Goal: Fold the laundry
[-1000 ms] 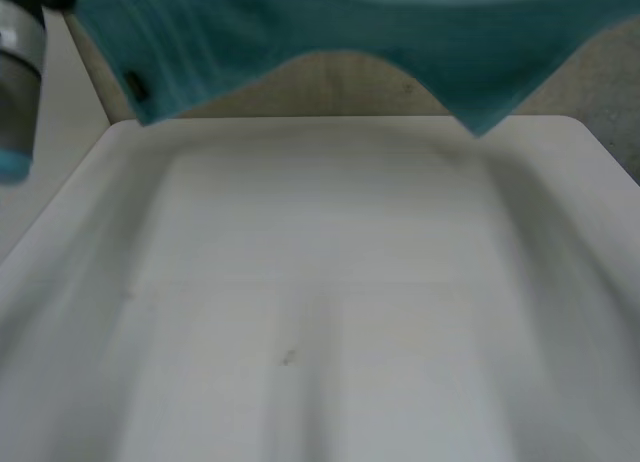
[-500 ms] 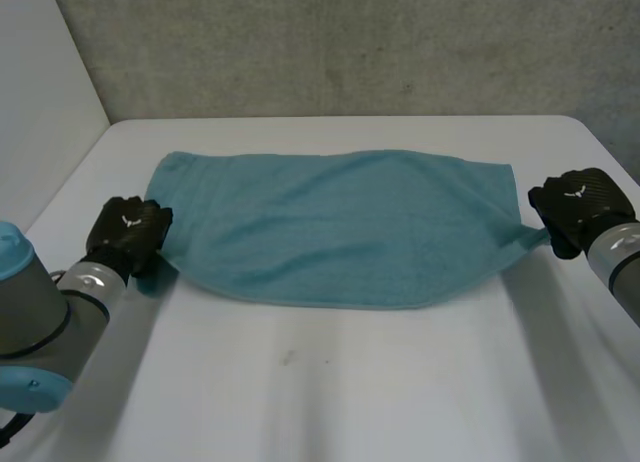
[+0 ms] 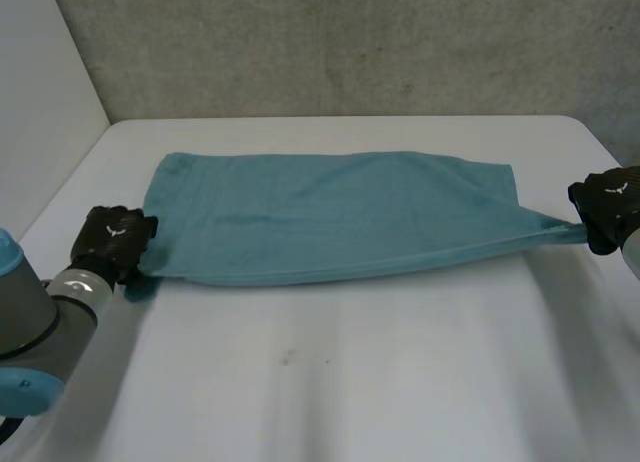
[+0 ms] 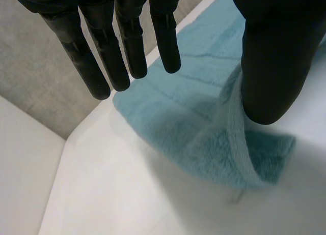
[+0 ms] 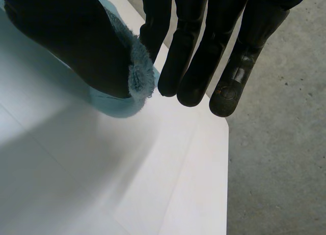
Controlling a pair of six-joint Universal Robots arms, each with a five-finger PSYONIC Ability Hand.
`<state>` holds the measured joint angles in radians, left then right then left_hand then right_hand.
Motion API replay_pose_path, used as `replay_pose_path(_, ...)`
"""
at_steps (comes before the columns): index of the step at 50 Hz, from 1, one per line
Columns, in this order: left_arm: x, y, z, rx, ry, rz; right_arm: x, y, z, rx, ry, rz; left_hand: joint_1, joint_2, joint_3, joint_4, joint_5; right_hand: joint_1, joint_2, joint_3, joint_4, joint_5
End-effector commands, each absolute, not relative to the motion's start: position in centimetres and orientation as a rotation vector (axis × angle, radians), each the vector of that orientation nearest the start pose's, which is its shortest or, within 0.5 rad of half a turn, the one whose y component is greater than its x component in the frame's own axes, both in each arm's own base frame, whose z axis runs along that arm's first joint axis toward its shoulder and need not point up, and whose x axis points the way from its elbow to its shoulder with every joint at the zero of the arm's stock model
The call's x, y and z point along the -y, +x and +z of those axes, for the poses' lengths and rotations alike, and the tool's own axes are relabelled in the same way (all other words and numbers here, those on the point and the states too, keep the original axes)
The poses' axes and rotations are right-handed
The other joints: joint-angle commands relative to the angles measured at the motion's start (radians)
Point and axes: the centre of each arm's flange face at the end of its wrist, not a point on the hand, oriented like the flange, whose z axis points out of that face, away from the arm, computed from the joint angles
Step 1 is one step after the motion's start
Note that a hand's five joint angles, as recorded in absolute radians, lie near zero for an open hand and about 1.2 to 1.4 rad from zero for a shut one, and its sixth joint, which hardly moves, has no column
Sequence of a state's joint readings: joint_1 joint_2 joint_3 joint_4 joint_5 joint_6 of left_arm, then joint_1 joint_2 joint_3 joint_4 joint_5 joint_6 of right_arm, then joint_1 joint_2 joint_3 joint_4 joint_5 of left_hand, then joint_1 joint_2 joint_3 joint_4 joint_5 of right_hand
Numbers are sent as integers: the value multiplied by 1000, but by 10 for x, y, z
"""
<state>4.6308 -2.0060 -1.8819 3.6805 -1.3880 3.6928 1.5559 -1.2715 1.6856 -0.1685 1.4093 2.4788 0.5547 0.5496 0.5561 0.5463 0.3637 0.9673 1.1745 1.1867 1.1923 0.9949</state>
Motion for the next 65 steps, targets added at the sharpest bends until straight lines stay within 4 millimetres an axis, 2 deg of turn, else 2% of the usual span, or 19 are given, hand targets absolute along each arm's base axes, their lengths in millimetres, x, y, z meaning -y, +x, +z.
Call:
replay_pose_path(1, 319, -161, 121, -2139, 881, -1815, 338, 140, 189, -2542, -1027, -2063, 43, 48, 42, 52, 60, 429, 222, 210, 204, 227)
replay_pose_path(5, 321, -159, 121, -2121, 881, -1797, 337, 141, 185, -2550, -1032, -2040, 494, 499, 493, 502, 510, 429, 222, 210, 204, 227)
replay_pose_path(6, 321, -158, 121, -2112, 881, -1790, 336, 142, 184, -2547, -1036, -2034, 824, 829, 823, 832, 840, 429, 222, 210, 204, 227)
replay_pose_path(11, 322, -154, 130, -2061, 899, -1771, 332, 143, 181, -2559, -1046, -1994, 842, 847, 840, 850, 858, 429, 222, 210, 204, 227)
replay_pose_path(17, 308, -156, 158, -1951, 979, -1753, 322, 141, 187, -2615, -1141, -1882, 842, 847, 840, 850, 858, 429, 222, 210, 204, 227)
replay_pose_path(22, 289, -154, 179, -1887, 1075, -1665, 306, 130, 193, -2717, -1351, -1659, 842, 847, 840, 850, 858, 429, 222, 210, 204, 227)
replay_pose_path(24, 272, -152, 186, -1887, 1158, -1569, 294, 120, 194, -2781, -1477, -1462, 842, 847, 840, 850, 858, 429, 222, 210, 204, 227)
replay_pose_path(29, 245, -148, 187, -1982, 1278, -1403, 274, 107, 200, -2810, -1622, -1203, 842, 847, 840, 850, 858, 429, 222, 210, 204, 227)
replay_pose_path(32, 234, -152, 185, -2043, 1346, -1354, 274, 103, 203, -2814, -1652, -1185, 842, 847, 840, 850, 858, 429, 222, 210, 204, 227)
replay_pose_path(34, 237, -154, 186, -2033, 1359, -1377, 279, 102, 205, -2813, -1646, -1232, 842, 847, 840, 850, 858, 429, 222, 210, 204, 227)
replay_pose_path(40, 272, -159, 175, -1942, 1367, -1473, 301, 108, 205, -2792, -1559, -1465, 842, 847, 840, 850, 858, 429, 222, 210, 204, 227)
replay_pose_path(43, 309, -166, 170, -1820, 1338, -1570, 327, 119, 183, -2760, -1454, -1537, 842, 847, 840, 850, 858, 429, 222, 210, 204, 227)
replay_pose_path(46, 335, -173, 167, -1736, 1314, -1636, 341, 130, 174, -2728, -1418, -1589, 842, 847, 840, 850, 858, 429, 222, 210, 204, 227)
replay_pose_path(51, 386, -201, 164, -1544, 1285, -1788, 371, 149, 176, -2688, -1331, -1794, 842, 847, 840, 850, 858, 429, 222, 210, 204, 227)
replay_pose_path(54, 400, -207, 160, -1516, 1279, -1812, 389, 150, 174, -2682, -1284, -1902, 842, 847, 840, 850, 858, 429, 222, 210, 204, 227)
replay_pose_path(55, 419, -210, 155, -1489, 1262, -1831, 399, 150, 173, -2669, -1265, -1973, 842, 847, 840, 850, 858, 429, 222, 210, 204, 227)
replay_pose_path(58, 434, -215, 149, -1470, 1254, -1853, 408, 153, 172, -2647, -1251, -2040, 842, 847, 840, 850, 858, 429, 222, 210, 204, 227)
replay_pose_path(59, 442, -219, 145, -1453, 1254, -1867, 419, 160, 173, -2608, -1238, -2138, 842, 847, 840, 850, 858, 429, 222, 210, 204, 227)
replay_pose_path(65, 458, -229, 129, -1430, 1261, -1899, 442, 170, 161, -2583, -1211, -2268, 842, 847, 840, 850, 858, 429, 222, 210, 204, 227)
